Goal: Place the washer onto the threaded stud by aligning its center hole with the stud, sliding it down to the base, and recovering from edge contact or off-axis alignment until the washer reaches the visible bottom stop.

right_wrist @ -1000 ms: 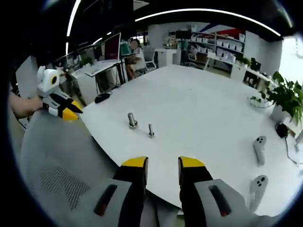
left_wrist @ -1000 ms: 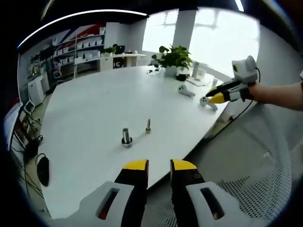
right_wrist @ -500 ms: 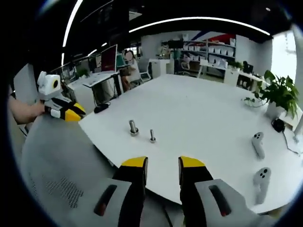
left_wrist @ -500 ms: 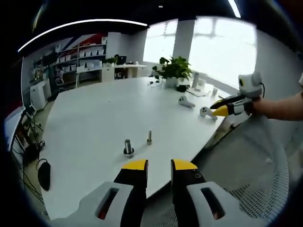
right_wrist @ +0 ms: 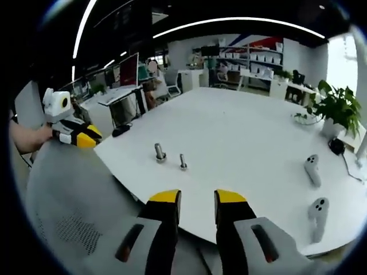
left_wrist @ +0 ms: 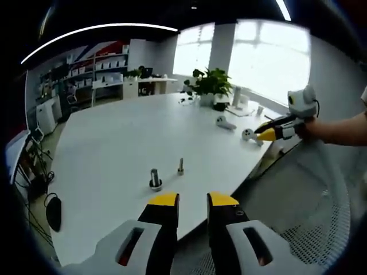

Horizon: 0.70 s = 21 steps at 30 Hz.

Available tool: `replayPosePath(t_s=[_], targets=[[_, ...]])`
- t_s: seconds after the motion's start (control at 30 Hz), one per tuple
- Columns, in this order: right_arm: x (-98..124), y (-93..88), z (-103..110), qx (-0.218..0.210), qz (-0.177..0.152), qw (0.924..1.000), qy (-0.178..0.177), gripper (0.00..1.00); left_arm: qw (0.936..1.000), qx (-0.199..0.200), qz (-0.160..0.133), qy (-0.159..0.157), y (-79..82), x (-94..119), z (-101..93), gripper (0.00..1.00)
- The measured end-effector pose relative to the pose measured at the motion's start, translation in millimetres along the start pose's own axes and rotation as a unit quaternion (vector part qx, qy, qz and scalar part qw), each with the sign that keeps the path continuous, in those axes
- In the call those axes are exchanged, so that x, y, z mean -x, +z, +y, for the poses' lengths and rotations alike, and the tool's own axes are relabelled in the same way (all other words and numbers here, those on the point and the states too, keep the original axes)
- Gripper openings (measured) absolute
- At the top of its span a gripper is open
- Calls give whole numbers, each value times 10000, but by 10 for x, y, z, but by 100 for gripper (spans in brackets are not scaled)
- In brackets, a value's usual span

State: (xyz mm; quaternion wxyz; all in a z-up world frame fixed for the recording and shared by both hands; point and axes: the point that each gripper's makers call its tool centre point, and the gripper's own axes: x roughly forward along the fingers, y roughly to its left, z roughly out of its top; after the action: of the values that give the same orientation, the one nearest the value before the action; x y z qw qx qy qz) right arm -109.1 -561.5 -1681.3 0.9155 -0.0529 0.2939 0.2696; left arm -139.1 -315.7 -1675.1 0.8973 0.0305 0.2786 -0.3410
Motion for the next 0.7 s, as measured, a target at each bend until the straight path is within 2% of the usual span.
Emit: replayPosePath(t_s=[0.27, 0.4, 0.47, 0.7], targets=[[23, 52, 6, -91, -113, 9999, -24, 23, 10000, -2, -20, 35, 6, 2, 16, 17], [56, 81, 64, 15, -229, 9997, -8, 23, 10000, -6, -12, 67, -7, 13, 32, 17], [39, 64, 81, -87, -183, 9998, 73, 24, 10000, -12, -24, 70, -2, 17, 33, 17], [29, -2, -5, -88, -15, 9999, -99, 24, 9999, -4, 46, 119, -14, -6, 58, 16]])
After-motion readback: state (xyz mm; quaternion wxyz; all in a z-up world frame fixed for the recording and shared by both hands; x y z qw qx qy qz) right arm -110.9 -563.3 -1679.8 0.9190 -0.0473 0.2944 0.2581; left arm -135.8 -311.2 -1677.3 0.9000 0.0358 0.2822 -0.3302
